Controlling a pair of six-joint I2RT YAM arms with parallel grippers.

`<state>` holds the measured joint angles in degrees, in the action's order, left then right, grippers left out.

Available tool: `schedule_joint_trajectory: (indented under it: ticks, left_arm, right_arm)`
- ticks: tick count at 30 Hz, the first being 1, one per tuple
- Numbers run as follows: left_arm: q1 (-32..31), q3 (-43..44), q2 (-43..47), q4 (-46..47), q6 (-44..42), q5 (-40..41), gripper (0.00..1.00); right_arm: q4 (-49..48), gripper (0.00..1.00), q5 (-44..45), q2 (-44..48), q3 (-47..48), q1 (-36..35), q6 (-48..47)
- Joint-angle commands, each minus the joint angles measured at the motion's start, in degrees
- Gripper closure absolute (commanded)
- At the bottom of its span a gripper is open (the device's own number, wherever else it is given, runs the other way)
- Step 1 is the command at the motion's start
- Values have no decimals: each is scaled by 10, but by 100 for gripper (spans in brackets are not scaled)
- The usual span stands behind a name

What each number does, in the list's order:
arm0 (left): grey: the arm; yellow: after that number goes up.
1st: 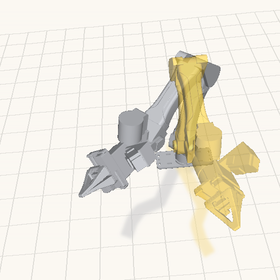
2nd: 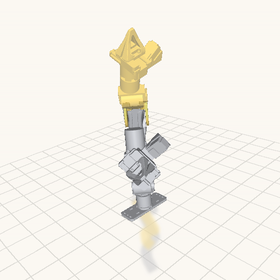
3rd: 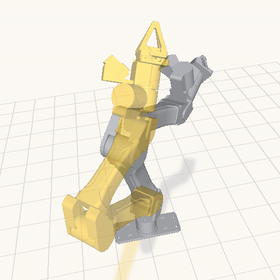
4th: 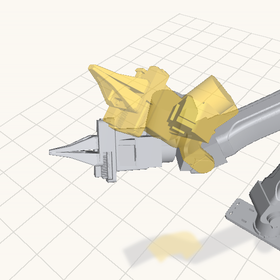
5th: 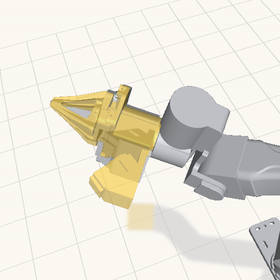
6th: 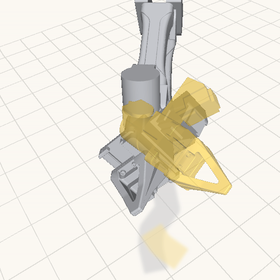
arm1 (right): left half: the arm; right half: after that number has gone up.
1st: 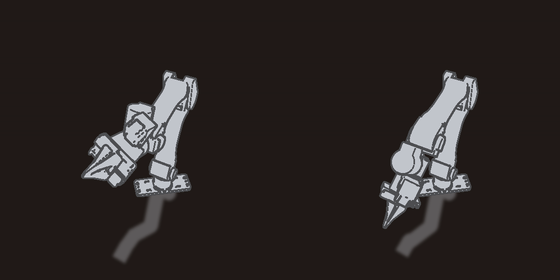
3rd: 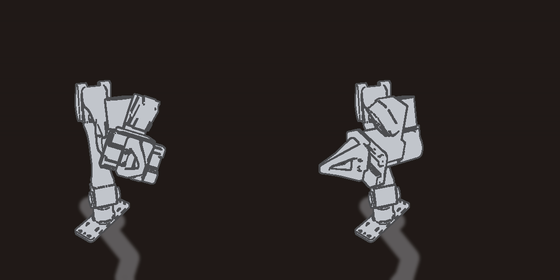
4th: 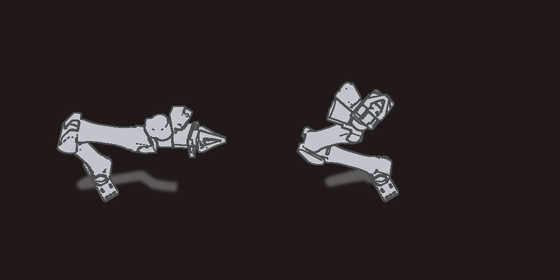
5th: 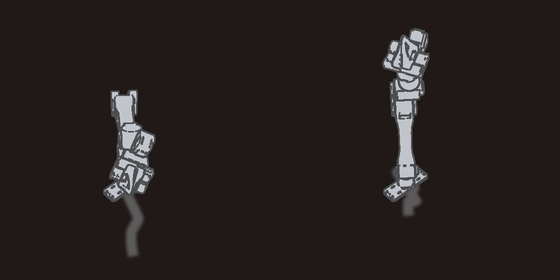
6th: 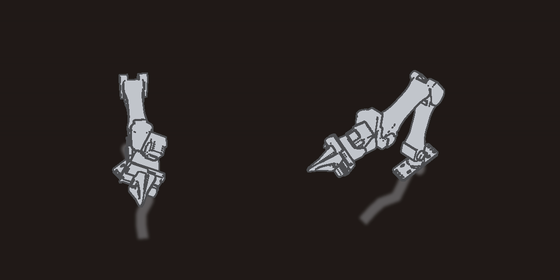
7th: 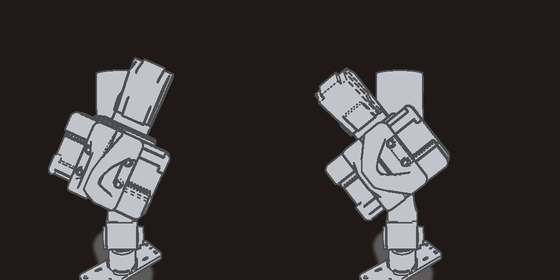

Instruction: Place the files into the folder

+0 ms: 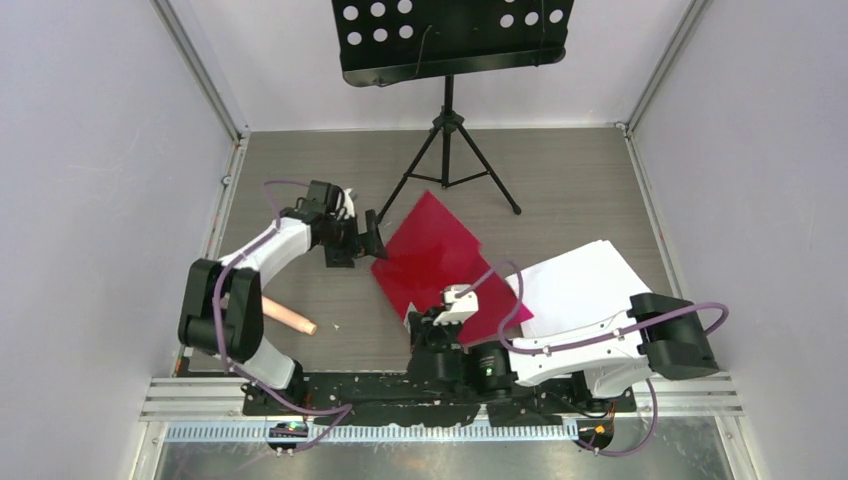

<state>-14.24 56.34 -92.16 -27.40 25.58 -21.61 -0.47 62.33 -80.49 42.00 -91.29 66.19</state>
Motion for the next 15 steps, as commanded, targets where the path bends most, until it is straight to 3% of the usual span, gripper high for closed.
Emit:
schedule_joint_trajectory:
  ticks: [1, 4, 7, 8, 12, 15]
  left_arm:
    - [-1, 32, 100, -114, 61, 106, 0]
    - [6, 55, 143, -164, 103, 133, 0]
    - [12, 44, 215, -162, 146, 127, 0]
    - [14, 39, 234, -162, 159, 125, 0]
    - [17, 29, 301, -171, 173, 121, 1]
    - [24, 27, 327, -158, 175, 73, 0]
  right_arm:
    - [301, 95, 185, -37, 149, -41, -88]
    - [562, 95, 265, -95, 258, -71, 14]
    - [832, 95, 306, -164, 342, -82, 226]
    - [883, 95, 321, -196, 372, -85, 218]
    - [896, 95, 334, -244, 378, -99, 159]
    - [896, 95, 327, -263, 362, -109, 152]
